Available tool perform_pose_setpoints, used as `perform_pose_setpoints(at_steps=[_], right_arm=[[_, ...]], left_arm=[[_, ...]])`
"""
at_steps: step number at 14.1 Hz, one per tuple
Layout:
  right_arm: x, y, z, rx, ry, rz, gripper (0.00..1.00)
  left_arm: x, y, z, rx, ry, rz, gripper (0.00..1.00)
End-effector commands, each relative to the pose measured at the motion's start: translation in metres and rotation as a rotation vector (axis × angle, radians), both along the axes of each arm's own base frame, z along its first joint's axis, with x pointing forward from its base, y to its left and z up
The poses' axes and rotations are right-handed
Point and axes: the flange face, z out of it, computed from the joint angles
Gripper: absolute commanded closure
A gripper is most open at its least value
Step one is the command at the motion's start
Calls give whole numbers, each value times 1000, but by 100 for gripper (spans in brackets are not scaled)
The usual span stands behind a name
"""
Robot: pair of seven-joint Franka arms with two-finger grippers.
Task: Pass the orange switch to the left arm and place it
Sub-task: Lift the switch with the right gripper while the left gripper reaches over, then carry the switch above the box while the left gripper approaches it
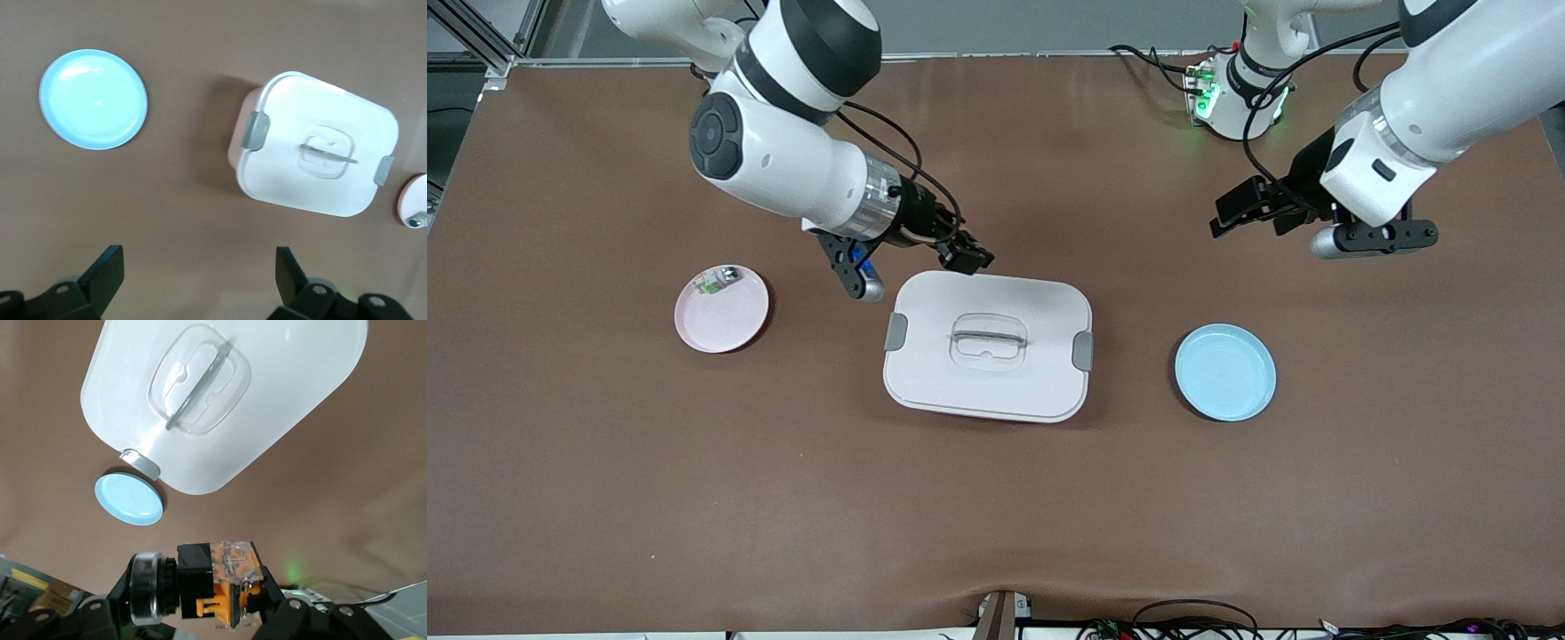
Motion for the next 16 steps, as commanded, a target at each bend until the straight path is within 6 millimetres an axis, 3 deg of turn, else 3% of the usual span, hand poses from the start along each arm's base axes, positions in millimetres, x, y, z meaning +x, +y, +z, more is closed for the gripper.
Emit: perform_pose_setpoints(at_steps=[1,5,9,13,15,16], right_arm=[[8,17,0,50,28,-87,85],[10,27,-8,110,77,-147,85],[11,37,-12,120,81,-197,85],[13,47,-17,125,86,-229,85],[12,49,-20,122,89,-226,85],[11,50,-20,121,88,-223,85]], left_arm=[[-13,-16,-13,-55,-49,14,0],[-19,-34,-45,-175,-78,-17,0],[-24,-39,-55,-282,-122,19,0],[-37,-79,-68,-361,-218,70,0],[-35,-84,-73,-389,-244,45,0],[-34,-85,-76,-407,-243,36,5]])
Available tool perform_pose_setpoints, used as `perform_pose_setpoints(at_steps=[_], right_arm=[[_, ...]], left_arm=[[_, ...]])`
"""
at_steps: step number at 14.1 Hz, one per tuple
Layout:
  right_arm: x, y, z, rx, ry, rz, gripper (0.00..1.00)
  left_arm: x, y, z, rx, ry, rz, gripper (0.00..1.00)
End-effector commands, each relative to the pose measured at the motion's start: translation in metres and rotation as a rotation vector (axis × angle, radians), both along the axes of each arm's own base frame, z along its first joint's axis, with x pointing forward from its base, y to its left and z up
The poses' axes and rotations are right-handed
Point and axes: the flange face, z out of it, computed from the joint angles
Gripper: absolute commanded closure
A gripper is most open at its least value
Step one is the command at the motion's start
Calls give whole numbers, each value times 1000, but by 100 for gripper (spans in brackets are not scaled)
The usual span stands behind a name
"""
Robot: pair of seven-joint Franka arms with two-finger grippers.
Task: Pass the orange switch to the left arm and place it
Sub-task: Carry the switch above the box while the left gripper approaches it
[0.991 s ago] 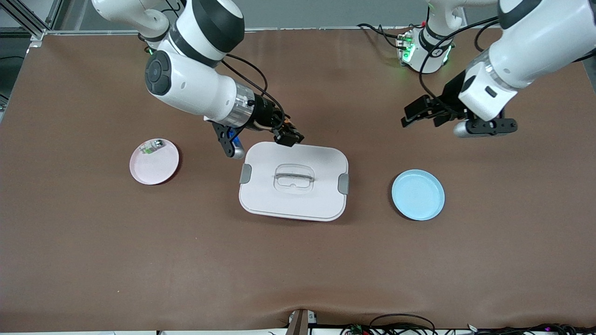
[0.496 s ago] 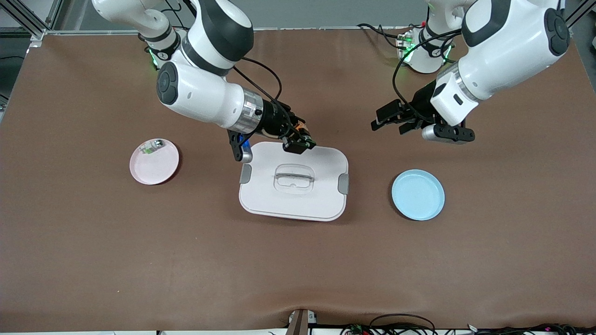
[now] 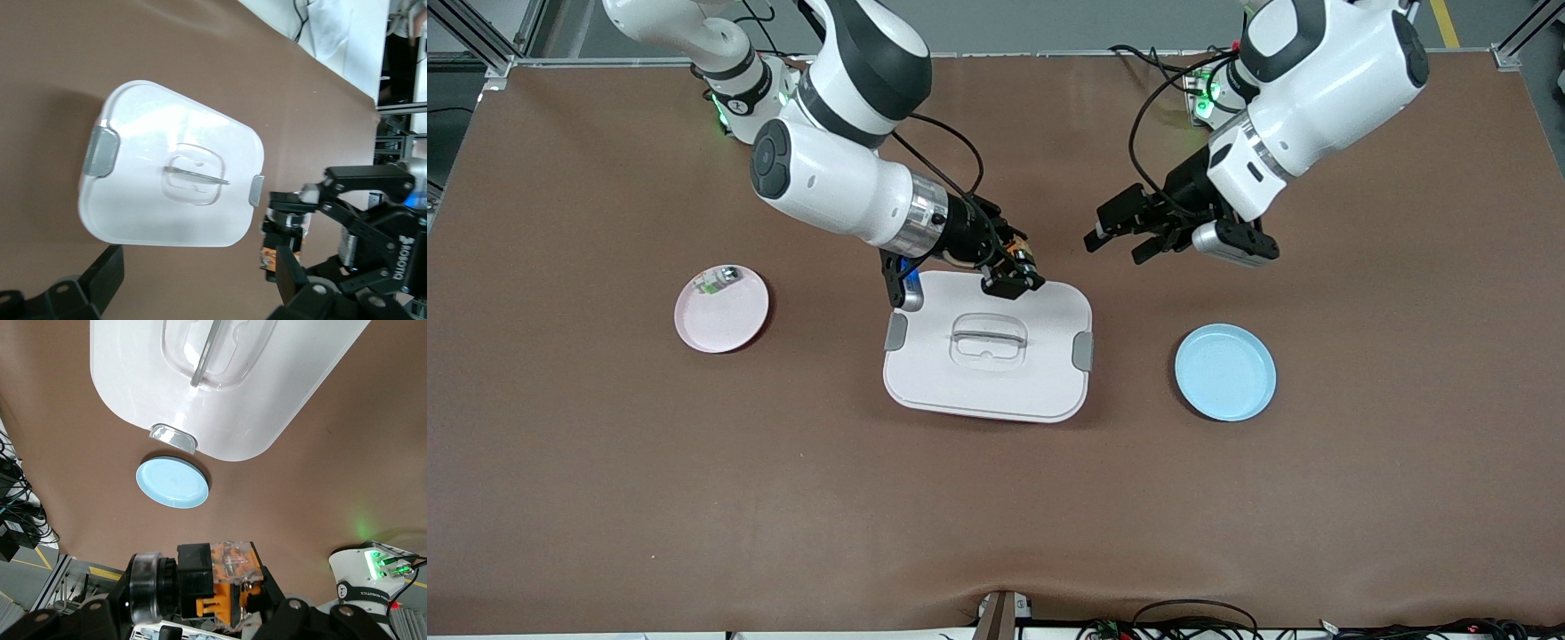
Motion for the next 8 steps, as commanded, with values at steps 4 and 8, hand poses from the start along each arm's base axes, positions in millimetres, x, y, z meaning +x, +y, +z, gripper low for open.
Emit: perform_pose_setpoints(at_steps=[4,8], right_arm=[[1,10,9,23,1,-13,85],[0,11,9,23,4,-14,85]], left_arm=[[-5,-12,-14,-38,-55,-57,10],[-5,-32,-25,-77,-102,-49,13]])
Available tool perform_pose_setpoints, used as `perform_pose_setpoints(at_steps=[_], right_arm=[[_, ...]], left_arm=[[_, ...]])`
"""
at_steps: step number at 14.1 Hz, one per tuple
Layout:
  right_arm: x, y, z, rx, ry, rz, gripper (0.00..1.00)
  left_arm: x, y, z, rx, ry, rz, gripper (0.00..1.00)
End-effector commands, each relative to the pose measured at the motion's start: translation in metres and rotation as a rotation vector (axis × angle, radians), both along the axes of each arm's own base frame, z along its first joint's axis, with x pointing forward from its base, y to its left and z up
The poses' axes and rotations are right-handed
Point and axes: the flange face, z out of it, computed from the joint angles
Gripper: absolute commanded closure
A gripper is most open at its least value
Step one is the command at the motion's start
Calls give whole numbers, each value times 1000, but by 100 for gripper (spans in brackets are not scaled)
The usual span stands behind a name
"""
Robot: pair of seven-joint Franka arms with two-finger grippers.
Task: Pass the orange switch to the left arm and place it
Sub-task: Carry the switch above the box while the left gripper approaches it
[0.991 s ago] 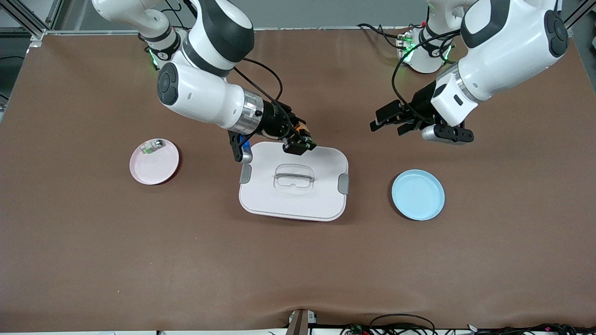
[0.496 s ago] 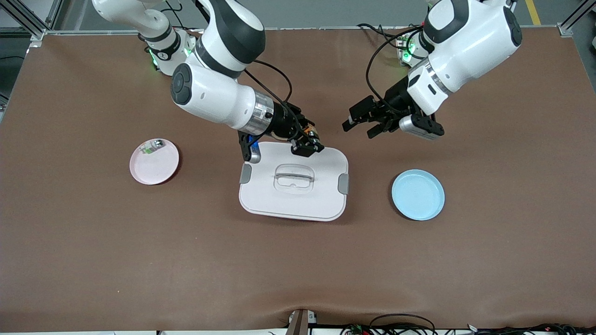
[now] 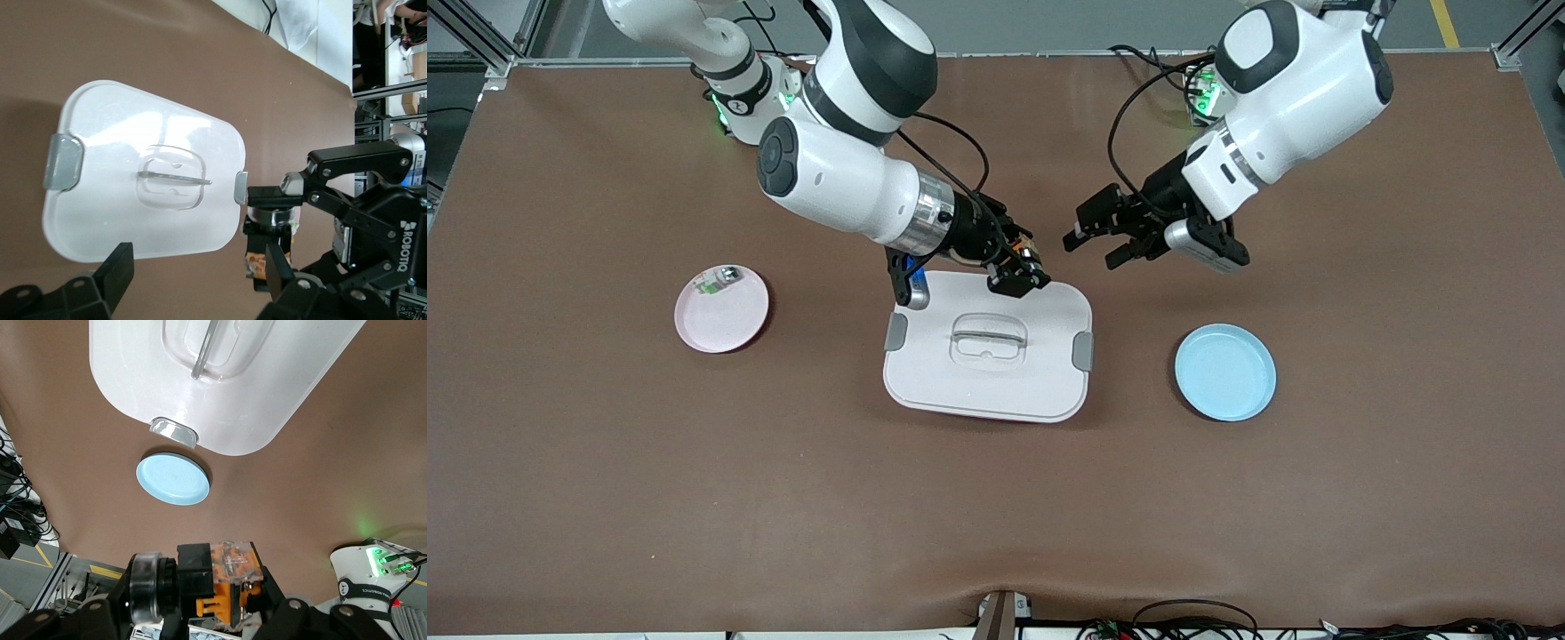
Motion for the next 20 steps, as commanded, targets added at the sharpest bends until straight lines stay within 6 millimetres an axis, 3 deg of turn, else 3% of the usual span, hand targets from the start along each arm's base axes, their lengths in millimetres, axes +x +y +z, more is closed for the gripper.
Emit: perform_pose_setpoints(at_steps=[1,15,20], right_arm=[[2,6,6,18,6,-15,85],[3,7,9,22,3,-16,85],[3,7,9,23,4,-16,85]], left_arm=[[-6,-17,-3,-45,-32,14,13],[-17,-50,-9,-85,-54,35,18],[-17,-60,-21,-88,-63,51,21]])
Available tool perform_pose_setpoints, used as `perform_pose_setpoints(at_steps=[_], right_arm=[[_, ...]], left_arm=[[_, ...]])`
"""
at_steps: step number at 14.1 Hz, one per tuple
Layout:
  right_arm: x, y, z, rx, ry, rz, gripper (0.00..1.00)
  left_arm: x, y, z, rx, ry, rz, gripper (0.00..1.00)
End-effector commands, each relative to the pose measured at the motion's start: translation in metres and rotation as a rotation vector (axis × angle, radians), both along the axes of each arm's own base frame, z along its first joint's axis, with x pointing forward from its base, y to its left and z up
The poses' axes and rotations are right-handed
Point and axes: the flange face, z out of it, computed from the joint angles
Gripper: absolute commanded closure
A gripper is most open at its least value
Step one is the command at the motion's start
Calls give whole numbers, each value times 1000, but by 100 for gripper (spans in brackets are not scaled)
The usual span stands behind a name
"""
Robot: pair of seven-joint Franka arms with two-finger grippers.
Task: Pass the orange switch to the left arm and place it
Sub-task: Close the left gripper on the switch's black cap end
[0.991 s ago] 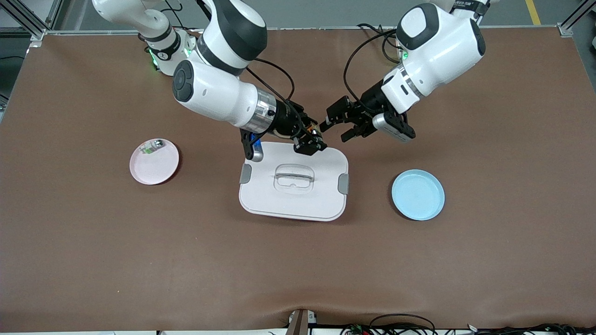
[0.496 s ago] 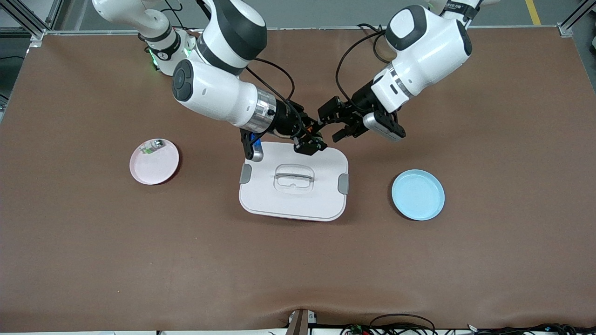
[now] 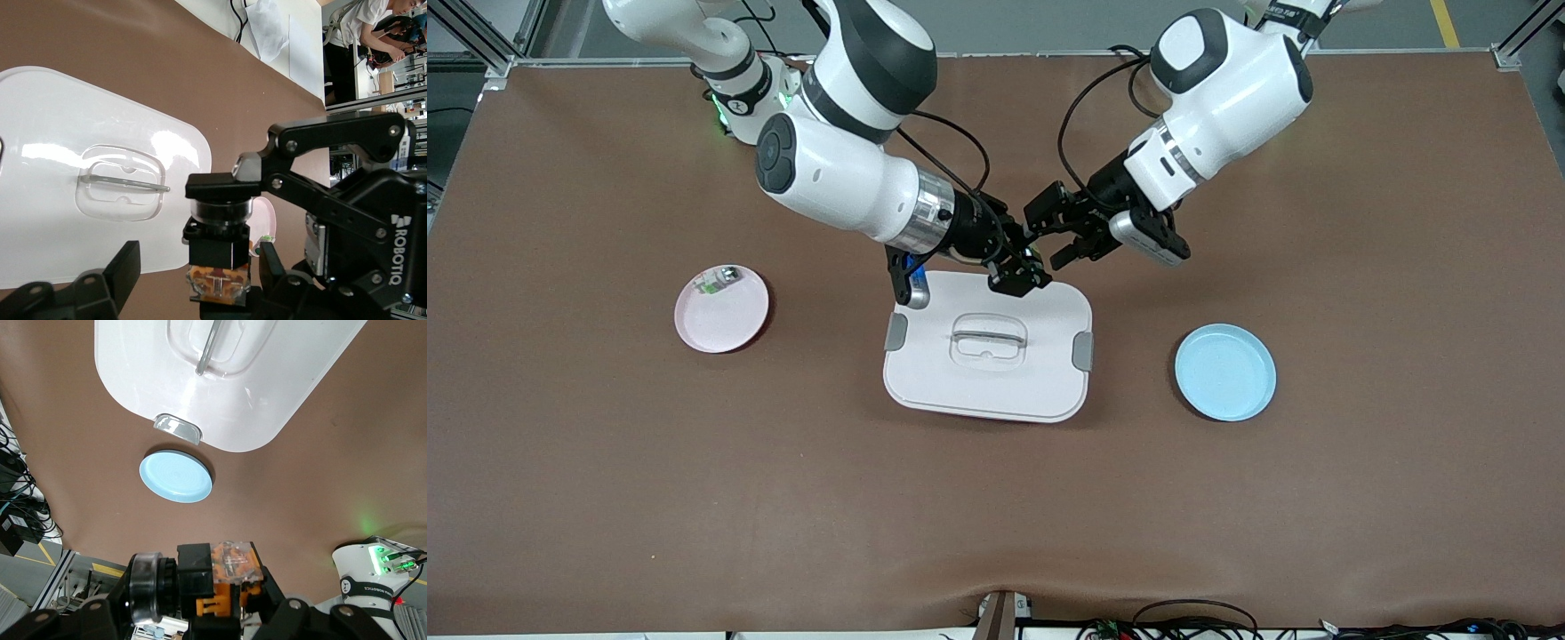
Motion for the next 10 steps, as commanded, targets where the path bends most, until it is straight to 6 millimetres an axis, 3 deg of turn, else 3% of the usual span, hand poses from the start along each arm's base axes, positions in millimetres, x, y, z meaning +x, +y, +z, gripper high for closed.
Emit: perform_pose_setpoints(at_steps=[1,4,6,8,9,10], right_arm=[[2,6,4,18,9,-13,85],[2,6,4,18,8,-12,85],[2,6,3,17,9,-12,85],[3,7,0,14,13,-12,85],[3,7,-1,13,14,-12,85],[3,7,0,14,13,-12,85]], left_arm=[[3,-7,1,-28,-15,13,23],[3,-13,2,-39,-14,6,39],[3,-13,1,-38,-11,6,61],[3,-13,2,-38,-14,4,91],[3,-13,3,-38,-15,4,100],[3,-12,3,-38,-15,6,100]])
